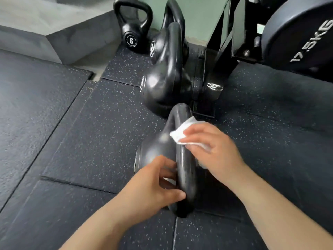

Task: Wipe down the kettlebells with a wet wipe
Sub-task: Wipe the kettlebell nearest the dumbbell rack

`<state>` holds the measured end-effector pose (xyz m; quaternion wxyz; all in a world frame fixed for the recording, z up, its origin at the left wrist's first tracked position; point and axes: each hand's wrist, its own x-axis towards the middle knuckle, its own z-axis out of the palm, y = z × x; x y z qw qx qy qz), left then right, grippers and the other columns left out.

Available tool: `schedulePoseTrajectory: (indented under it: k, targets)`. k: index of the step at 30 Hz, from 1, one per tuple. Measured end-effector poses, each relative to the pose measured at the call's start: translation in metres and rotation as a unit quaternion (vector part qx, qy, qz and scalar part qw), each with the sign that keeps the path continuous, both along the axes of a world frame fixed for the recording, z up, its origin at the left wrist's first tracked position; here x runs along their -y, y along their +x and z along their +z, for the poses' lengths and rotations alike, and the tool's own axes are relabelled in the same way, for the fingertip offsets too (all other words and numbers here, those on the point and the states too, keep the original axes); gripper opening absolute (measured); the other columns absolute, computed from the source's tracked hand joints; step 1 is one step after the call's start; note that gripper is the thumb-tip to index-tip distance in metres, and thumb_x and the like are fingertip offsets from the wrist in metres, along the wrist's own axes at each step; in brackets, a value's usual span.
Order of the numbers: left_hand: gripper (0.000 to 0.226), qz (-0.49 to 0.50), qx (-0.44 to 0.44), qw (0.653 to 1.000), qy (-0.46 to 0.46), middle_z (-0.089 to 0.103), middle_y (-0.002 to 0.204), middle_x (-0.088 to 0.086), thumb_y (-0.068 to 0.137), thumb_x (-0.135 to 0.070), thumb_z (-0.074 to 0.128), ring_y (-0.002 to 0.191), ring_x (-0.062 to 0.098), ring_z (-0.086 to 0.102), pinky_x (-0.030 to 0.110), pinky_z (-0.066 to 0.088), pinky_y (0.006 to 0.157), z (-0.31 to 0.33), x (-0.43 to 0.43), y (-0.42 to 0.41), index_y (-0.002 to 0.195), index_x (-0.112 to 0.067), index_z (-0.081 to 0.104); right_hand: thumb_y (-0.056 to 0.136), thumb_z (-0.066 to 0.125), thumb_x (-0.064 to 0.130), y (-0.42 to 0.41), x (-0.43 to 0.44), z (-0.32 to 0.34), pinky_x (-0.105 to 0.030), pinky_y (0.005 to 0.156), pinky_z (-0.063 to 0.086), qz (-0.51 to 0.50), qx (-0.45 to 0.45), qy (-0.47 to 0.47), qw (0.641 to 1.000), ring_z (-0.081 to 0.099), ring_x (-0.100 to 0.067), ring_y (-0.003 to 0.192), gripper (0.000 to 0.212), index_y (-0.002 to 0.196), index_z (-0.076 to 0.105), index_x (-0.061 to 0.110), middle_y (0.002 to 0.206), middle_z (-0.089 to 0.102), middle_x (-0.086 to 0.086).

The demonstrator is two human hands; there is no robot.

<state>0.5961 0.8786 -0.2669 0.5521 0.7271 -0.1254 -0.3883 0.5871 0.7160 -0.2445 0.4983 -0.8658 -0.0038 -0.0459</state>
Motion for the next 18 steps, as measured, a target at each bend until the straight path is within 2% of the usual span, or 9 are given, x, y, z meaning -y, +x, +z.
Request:
schedulePoseTrajectory:
  k: [2,4,7,9,12,15,18]
  targets:
    - [0.040,-0.008,-0.002,1.000,-0.006,0.067,0.091,-0.002,0.065,-0.006,0.075,0.074,0.013,0.067,0.026,0.054,0.069,0.000,0.001,0.003,0.086,-0.026,0.048,0.080,0.061,0.009,0.032,0.005,0.004,0.008,0.074,0.029,-0.056,-0.028,0.005,0.998,0.049,0.019,0.084,0.020,0.091,0.064,0.025,0.088,0.047,0.018]
    - [0.039,-0.013,-0.008,1.000,-0.009,0.066,0.092,-0.003,0.066,-0.002,0.074,0.073,0.006,0.065,0.019,0.052,0.066,0.001,0.001,0.006,0.086,-0.024,0.048,0.083,0.058,0.015,0.048,0.009,0.005,0.010,0.069,0.027,-0.076,-0.068,-0.038,0.994,0.047,0.009,0.081,0.017,0.095,0.065,0.024,0.085,0.042,0.018]
    - [0.043,-0.011,-0.037,0.999,-0.026,0.067,0.096,-0.005,0.067,0.002,0.072,0.073,0.003,0.065,0.016,0.050,0.063,0.000,0.002,0.008,0.093,-0.022,0.049,0.083,0.059,0.017,0.041,0.010,0.009,0.007,0.068,0.030,-0.061,-0.098,-0.045,0.992,0.048,0.003,0.078,0.012,0.084,0.069,0.023,0.084,0.045,0.015]
    - [0.046,-0.013,-0.063,0.997,-0.042,0.069,0.097,0.000,0.067,0.005,0.071,0.074,0.007,0.067,0.016,0.050,0.058,-0.001,0.003,0.011,0.099,-0.019,0.049,0.079,0.063,0.015,0.020,0.007,0.011,0.003,0.071,0.032,-0.034,-0.100,-0.030,0.994,0.050,0.006,0.077,0.016,0.075,0.068,0.030,0.081,0.049,0.013]
    - [0.047,-0.027,-0.083,0.995,-0.056,0.070,0.099,0.007,0.067,0.008,0.070,0.069,0.008,0.067,0.014,0.047,0.052,-0.004,0.004,0.016,0.103,-0.013,0.048,0.071,0.066,0.018,-0.020,-0.004,0.008,0.000,0.070,0.034,0.000,-0.101,-0.013,0.995,0.050,0.008,0.077,0.014,0.069,0.071,0.031,0.075,0.049,0.010]
    - [0.048,-0.044,-0.081,0.994,-0.053,0.069,0.101,0.009,0.066,0.007,0.072,0.059,0.002,0.061,0.010,0.043,0.047,-0.005,0.004,0.021,0.102,-0.013,0.048,0.068,0.059,0.022,-0.032,-0.008,0.002,-0.002,0.069,0.035,0.020,-0.091,-0.023,0.995,0.050,0.010,0.079,0.021,0.082,0.066,0.036,0.084,0.048,0.023]
    - [0.051,-0.053,-0.082,0.994,-0.056,0.069,0.099,0.009,0.058,0.002,0.077,0.070,0.009,0.067,0.014,0.046,0.051,-0.007,0.005,0.024,0.095,-0.018,0.049,0.074,0.066,0.020,0.001,0.000,0.003,0.000,0.070,0.034,-0.005,-0.078,-0.057,0.995,0.049,0.009,0.076,0.009,0.079,0.073,0.024,0.075,0.049,0.014]
